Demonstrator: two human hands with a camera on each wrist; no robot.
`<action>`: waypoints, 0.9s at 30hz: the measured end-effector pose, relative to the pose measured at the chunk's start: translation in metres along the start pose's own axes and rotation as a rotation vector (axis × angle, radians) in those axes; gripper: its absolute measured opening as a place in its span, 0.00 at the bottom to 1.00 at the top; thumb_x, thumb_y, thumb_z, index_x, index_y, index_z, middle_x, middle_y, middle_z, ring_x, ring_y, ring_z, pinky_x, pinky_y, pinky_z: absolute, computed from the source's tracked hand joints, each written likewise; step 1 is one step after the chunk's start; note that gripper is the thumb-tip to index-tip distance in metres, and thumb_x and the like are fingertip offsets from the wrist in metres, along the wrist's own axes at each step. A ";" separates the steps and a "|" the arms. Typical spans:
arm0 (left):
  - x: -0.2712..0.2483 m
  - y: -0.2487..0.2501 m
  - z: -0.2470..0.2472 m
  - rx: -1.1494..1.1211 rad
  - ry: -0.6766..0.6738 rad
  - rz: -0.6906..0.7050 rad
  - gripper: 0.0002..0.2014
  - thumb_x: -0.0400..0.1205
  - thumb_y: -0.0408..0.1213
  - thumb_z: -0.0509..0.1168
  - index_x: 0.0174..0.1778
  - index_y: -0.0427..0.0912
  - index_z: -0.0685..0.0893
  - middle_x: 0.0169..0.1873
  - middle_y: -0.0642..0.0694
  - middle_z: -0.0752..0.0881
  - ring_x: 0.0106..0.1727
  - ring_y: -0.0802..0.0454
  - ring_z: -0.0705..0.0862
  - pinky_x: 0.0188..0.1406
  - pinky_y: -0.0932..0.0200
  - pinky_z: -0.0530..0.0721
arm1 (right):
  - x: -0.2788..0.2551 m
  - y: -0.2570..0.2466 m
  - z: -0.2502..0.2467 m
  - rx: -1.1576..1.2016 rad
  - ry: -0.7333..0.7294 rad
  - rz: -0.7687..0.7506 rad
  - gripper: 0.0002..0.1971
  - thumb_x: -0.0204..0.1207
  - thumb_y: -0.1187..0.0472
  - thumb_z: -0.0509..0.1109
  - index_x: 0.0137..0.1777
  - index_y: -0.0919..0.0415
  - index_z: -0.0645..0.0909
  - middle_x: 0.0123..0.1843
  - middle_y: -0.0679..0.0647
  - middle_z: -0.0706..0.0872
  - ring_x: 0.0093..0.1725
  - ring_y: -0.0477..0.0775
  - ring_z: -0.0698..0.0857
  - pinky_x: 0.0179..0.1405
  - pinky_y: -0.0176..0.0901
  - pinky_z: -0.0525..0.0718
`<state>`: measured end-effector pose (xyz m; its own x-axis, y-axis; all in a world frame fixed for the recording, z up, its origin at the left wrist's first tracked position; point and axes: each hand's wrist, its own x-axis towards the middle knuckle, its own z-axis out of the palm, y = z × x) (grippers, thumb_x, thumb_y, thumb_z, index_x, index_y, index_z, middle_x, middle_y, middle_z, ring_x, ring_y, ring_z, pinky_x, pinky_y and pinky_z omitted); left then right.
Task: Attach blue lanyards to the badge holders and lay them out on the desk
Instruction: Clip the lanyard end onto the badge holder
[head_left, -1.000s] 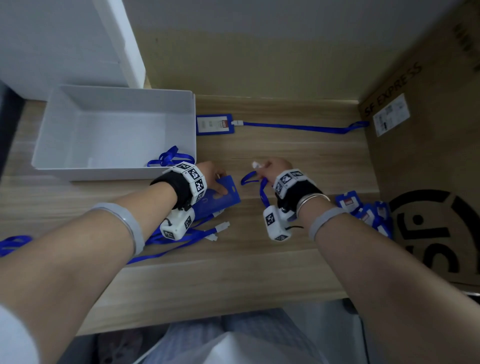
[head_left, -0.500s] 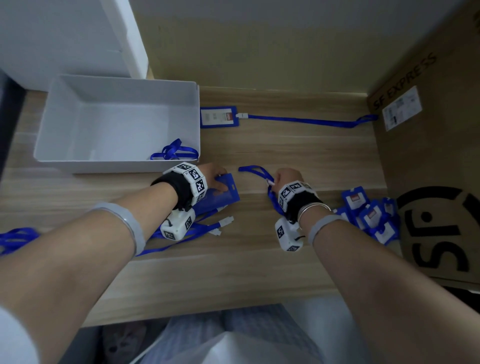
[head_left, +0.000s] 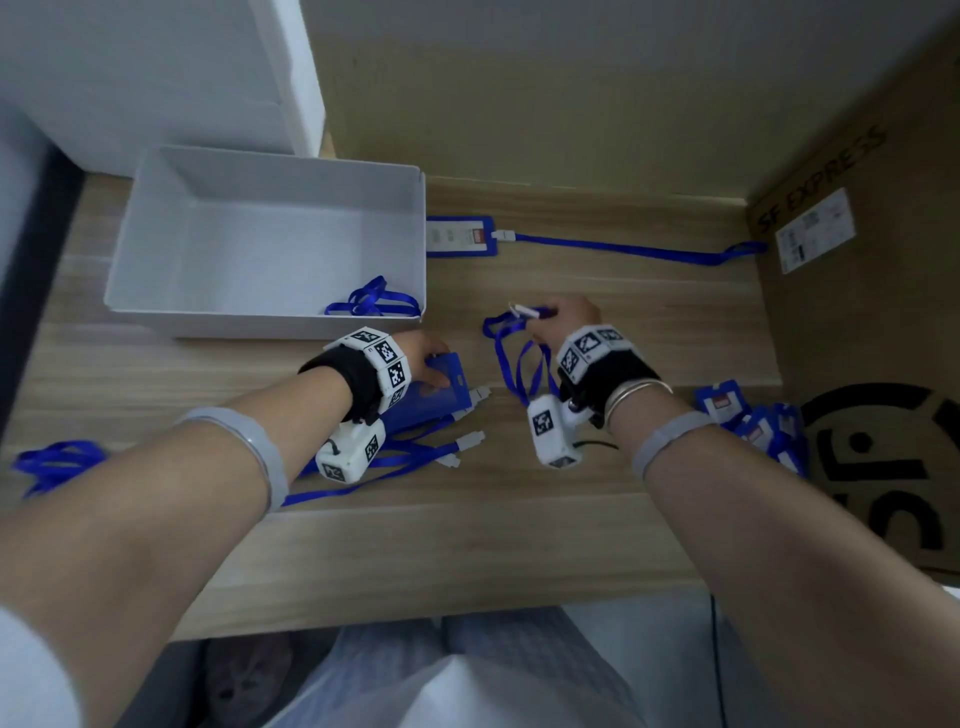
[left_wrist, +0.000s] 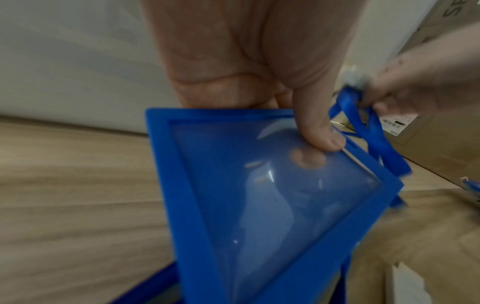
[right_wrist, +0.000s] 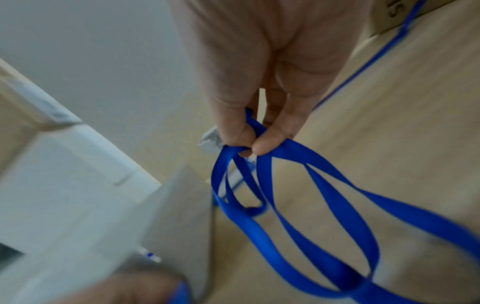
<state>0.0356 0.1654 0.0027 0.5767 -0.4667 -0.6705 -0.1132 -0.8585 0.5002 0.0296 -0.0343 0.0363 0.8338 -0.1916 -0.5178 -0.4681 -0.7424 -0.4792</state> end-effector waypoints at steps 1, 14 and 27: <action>-0.003 -0.001 -0.001 0.003 0.007 -0.004 0.08 0.80 0.38 0.66 0.36 0.46 0.77 0.30 0.53 0.78 0.32 0.61 0.75 0.34 0.73 0.75 | -0.002 -0.013 -0.006 0.056 0.020 -0.028 0.12 0.76 0.62 0.69 0.59 0.58 0.86 0.44 0.56 0.87 0.39 0.52 0.82 0.38 0.39 0.80; -0.040 -0.034 -0.016 -0.061 0.041 -0.057 0.21 0.79 0.41 0.67 0.66 0.34 0.78 0.52 0.36 0.87 0.45 0.48 0.82 0.50 0.55 0.78 | 0.003 -0.189 -0.024 0.400 0.092 -0.443 0.11 0.73 0.71 0.67 0.40 0.53 0.81 0.29 0.48 0.81 0.34 0.49 0.82 0.50 0.49 0.88; -0.045 -0.062 -0.009 -0.081 0.054 -0.109 0.31 0.81 0.34 0.65 0.79 0.35 0.61 0.79 0.40 0.66 0.79 0.45 0.66 0.77 0.57 0.62 | 0.027 -0.161 0.086 -0.300 -0.205 -0.343 0.14 0.78 0.64 0.65 0.63 0.60 0.82 0.55 0.60 0.87 0.55 0.60 0.85 0.48 0.42 0.79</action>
<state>0.0239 0.2413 0.0064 0.6249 -0.3575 -0.6940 0.0172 -0.8824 0.4701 0.1021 0.1356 0.0389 0.8363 0.2034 -0.5092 -0.0471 -0.8986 -0.4363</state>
